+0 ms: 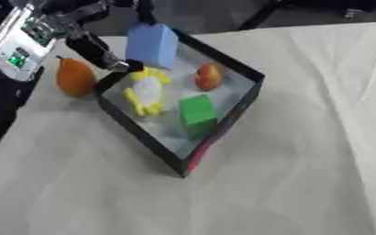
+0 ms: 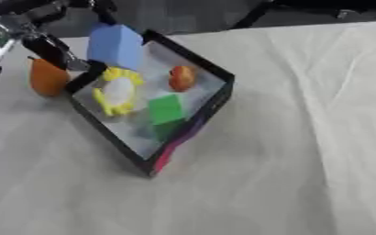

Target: Pick up objects on the table and place them in the box.

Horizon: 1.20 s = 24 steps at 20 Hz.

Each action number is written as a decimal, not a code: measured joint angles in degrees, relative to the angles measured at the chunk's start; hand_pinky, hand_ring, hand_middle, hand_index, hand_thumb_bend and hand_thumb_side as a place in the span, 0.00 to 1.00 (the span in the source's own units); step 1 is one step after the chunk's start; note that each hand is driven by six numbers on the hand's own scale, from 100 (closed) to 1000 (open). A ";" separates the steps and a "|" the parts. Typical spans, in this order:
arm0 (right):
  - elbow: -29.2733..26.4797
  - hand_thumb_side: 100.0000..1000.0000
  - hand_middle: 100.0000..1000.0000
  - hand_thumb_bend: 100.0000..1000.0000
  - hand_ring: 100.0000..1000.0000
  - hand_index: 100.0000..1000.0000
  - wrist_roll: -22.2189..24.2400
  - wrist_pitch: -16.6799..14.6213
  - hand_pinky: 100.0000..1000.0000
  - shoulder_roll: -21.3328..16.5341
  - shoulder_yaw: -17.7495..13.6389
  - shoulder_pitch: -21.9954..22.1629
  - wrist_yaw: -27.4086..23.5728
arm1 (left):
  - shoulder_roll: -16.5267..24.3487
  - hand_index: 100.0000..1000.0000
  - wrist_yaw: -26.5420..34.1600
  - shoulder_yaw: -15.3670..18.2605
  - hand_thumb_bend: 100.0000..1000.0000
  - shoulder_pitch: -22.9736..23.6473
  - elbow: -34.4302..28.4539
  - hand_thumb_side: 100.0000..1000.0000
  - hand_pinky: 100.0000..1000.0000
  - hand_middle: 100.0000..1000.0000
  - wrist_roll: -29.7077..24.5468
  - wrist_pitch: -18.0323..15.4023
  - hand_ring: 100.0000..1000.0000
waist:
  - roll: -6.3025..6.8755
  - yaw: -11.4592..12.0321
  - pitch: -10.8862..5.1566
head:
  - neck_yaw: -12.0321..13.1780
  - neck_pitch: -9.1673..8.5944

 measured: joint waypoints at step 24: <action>-0.07 0.49 0.53 0.00 0.60 0.77 -0.53 -0.10 0.94 -0.40 -0.66 2.52 0.15 | 7.57 0.89 5.28 9.13 0.00 3.66 11.10 0.34 0.93 0.84 -1.03 2.88 1.00 | 0.68 1.82 0.15 | -1.23 0.12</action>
